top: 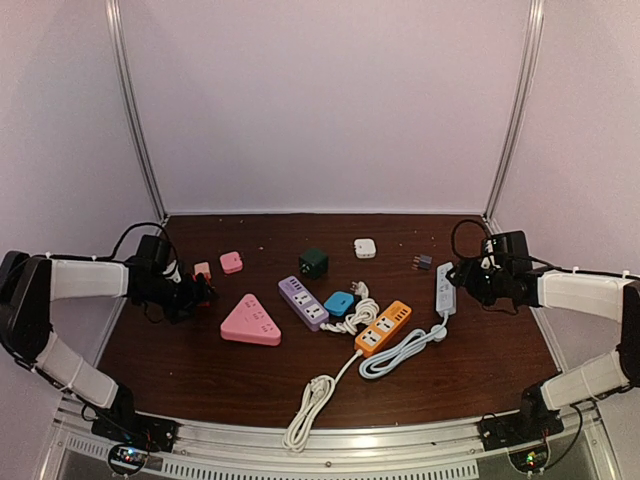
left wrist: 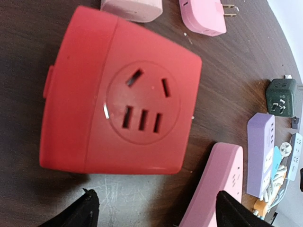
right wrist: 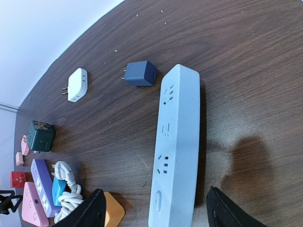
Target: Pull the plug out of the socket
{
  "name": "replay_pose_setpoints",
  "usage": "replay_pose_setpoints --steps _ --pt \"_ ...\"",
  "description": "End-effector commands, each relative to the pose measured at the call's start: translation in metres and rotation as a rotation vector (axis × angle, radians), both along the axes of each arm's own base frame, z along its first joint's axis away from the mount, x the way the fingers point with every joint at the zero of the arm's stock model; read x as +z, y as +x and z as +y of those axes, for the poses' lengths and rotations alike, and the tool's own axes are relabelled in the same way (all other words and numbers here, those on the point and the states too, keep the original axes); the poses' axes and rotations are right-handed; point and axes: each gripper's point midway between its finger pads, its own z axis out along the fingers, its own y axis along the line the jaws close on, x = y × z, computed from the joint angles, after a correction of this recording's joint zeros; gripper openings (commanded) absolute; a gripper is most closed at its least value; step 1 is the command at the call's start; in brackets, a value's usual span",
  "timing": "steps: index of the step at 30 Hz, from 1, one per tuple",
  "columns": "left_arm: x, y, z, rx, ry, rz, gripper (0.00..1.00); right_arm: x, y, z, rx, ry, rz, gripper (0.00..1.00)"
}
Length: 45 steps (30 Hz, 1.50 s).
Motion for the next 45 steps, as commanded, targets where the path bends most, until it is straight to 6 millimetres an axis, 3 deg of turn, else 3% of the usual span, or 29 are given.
replay_pose_setpoints --steps 1,6,13,18,21,24,28,36,41,45 --pt "0.023 0.011 0.01 0.004 0.06 -0.066 0.87 0.013 0.005 -0.001 0.005 -0.029 -0.04 0.74" --pt "0.047 0.014 0.023 0.005 0.143 -0.145 0.97 0.033 0.011 -0.006 -0.014 -0.069 -0.103 0.79" --pt "0.097 0.035 0.042 0.02 0.282 -0.33 0.98 0.077 0.022 -0.033 -0.127 -0.196 -0.267 0.87" --pt "0.123 0.056 0.053 0.044 0.368 -0.425 0.98 0.083 0.032 -0.038 -0.103 -0.31 -0.369 0.99" --pt "0.131 0.065 0.081 0.135 0.514 -0.444 0.97 0.088 0.034 -0.052 -0.158 -0.382 -0.419 1.0" --pt "0.143 0.079 0.092 0.106 0.666 -0.564 0.98 0.092 0.036 -0.063 -0.184 -0.433 -0.463 1.0" --pt "0.143 0.09 0.098 0.057 0.824 -0.726 0.98 0.087 0.04 -0.079 -0.226 -0.519 -0.481 1.0" --pt "0.11 0.095 0.117 0.043 0.971 -0.827 0.98 0.082 0.036 -0.127 -0.35 -0.593 -0.526 1.0" --pt "0.083 0.093 0.13 0.083 0.935 -0.814 0.98 0.057 0.034 -0.148 -0.369 -0.644 -0.493 1.0" --pt "0.084 0.082 0.121 0.052 0.911 -0.891 0.98 0.052 0.021 -0.177 -0.465 -0.617 -0.531 1.0"
